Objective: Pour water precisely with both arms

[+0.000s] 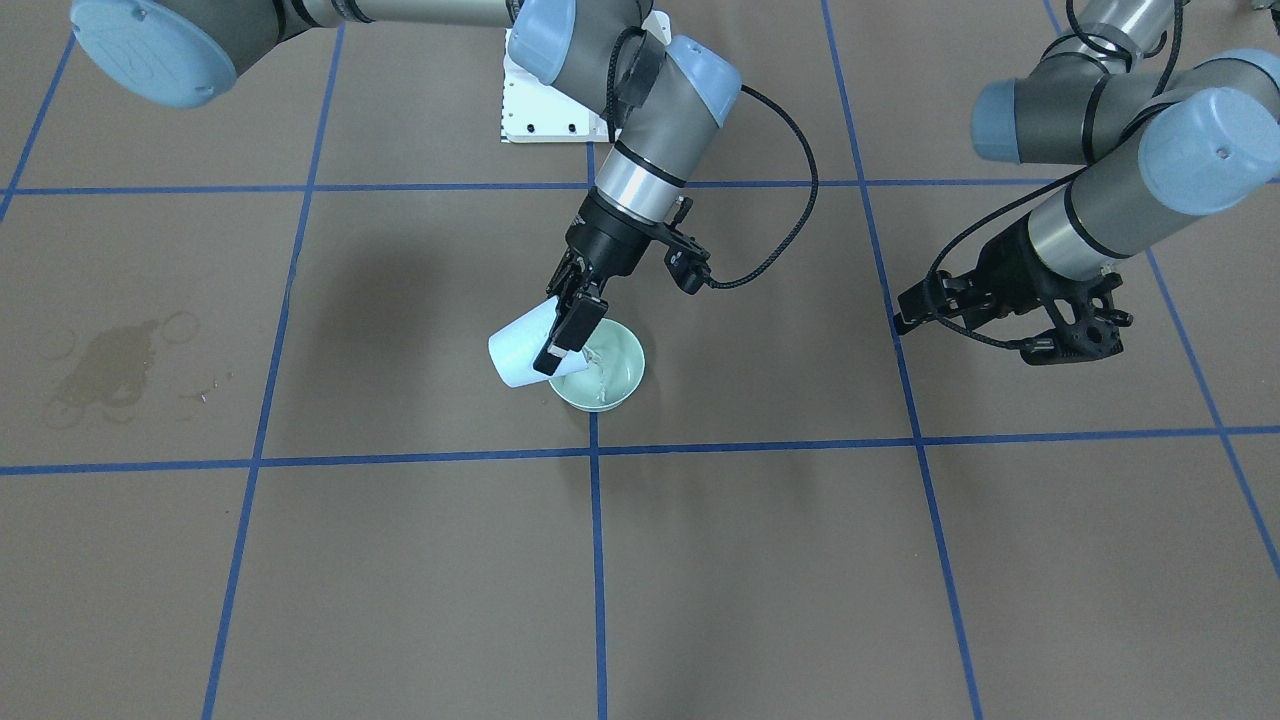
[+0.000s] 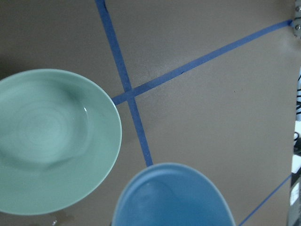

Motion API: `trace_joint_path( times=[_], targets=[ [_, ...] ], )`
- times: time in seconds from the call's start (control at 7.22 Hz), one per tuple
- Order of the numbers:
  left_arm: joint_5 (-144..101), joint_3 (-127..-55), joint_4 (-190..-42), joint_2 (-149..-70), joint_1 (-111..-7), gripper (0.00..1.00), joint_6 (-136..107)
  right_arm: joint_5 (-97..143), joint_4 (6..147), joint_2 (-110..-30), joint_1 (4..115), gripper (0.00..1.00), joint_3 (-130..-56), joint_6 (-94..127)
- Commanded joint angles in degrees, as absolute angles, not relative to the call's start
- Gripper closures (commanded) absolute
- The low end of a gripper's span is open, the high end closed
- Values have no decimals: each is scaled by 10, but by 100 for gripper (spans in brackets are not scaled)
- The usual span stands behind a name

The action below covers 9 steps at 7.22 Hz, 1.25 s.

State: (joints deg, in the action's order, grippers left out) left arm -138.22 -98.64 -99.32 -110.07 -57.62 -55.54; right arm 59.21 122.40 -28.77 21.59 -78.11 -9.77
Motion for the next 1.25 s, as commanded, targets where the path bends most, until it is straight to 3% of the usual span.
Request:
trace_joint_path(
  times=[0.0,1.11],
  targets=[
    [-1383,-984,-993,-1100,-577,4,-553,551,1293,-253,199,100,-740,-104],
    [-1383,-985,-993,-1100,-577,2,-553,512,1382,-217,191,100,-707,-95]
  ],
)
